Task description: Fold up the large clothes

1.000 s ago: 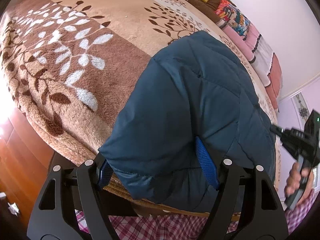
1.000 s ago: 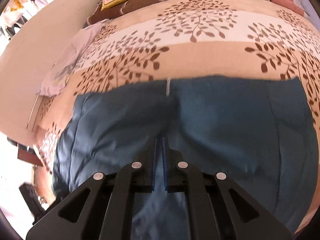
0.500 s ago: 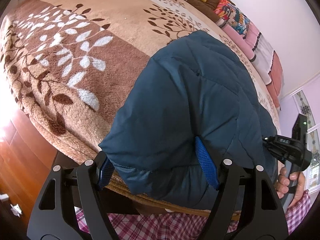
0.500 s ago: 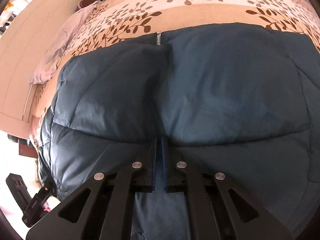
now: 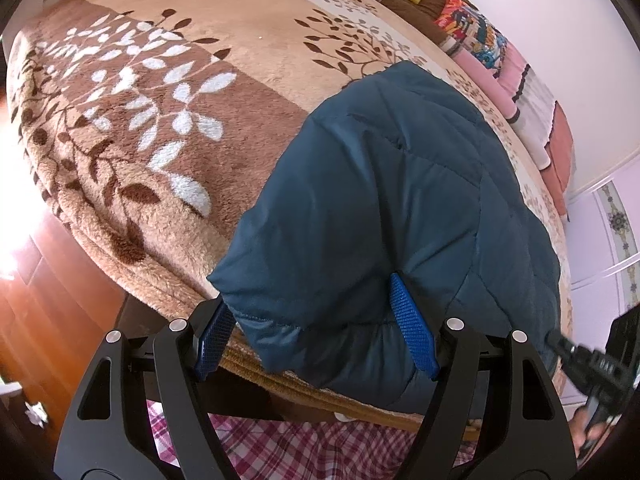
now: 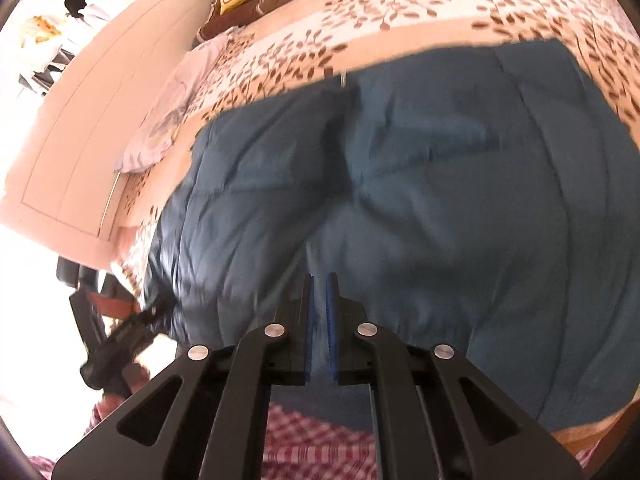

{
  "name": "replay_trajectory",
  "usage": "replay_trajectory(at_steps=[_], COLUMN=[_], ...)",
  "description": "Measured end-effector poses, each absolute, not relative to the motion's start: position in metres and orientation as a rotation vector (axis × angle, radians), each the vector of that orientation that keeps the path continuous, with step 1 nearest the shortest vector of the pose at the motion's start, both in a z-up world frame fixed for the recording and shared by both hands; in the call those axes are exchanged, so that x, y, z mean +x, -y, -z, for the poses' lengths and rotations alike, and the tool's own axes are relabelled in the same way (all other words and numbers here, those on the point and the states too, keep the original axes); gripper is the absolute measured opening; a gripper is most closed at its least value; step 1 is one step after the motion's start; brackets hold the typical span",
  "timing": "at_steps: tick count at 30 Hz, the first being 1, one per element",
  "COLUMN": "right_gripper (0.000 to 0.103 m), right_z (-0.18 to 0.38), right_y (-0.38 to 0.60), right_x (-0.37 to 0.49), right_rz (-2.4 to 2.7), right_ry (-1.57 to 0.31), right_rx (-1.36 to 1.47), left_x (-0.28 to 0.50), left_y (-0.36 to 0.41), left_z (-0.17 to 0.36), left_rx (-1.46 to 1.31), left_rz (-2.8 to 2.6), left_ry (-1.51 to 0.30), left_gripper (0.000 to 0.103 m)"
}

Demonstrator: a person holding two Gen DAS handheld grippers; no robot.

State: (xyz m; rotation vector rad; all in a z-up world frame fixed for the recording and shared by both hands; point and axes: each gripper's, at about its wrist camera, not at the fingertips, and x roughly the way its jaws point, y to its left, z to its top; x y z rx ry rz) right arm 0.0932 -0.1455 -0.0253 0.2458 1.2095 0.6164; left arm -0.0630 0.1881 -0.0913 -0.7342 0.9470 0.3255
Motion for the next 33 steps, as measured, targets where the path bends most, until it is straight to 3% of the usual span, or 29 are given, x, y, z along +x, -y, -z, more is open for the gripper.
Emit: replay_trajectory(at_steps=[13, 29, 33], right_gripper=[0.008, 0.004, 0.007], right_z=[0.037, 0.091, 0.086], right_y=[0.133, 0.118, 0.128], right_x=[0.073, 0.092, 0.089], right_rz=[-0.669, -0.595, -0.609], right_ry=[-1.237, -1.339, -1.342], right_rx=[0.218, 0.128, 0.173], left_x=[-0.067, -0.063, -0.065], left_y=[-0.181, -0.181, -0.181], left_z=[0.089, 0.094, 0.097], left_rx=[-0.714, -0.777, -0.802], left_rz=[-0.343, -0.294, -0.293], left_ry=[-0.959, -0.956, -0.967], left_gripper=[0.073, 0.073, 0.073])
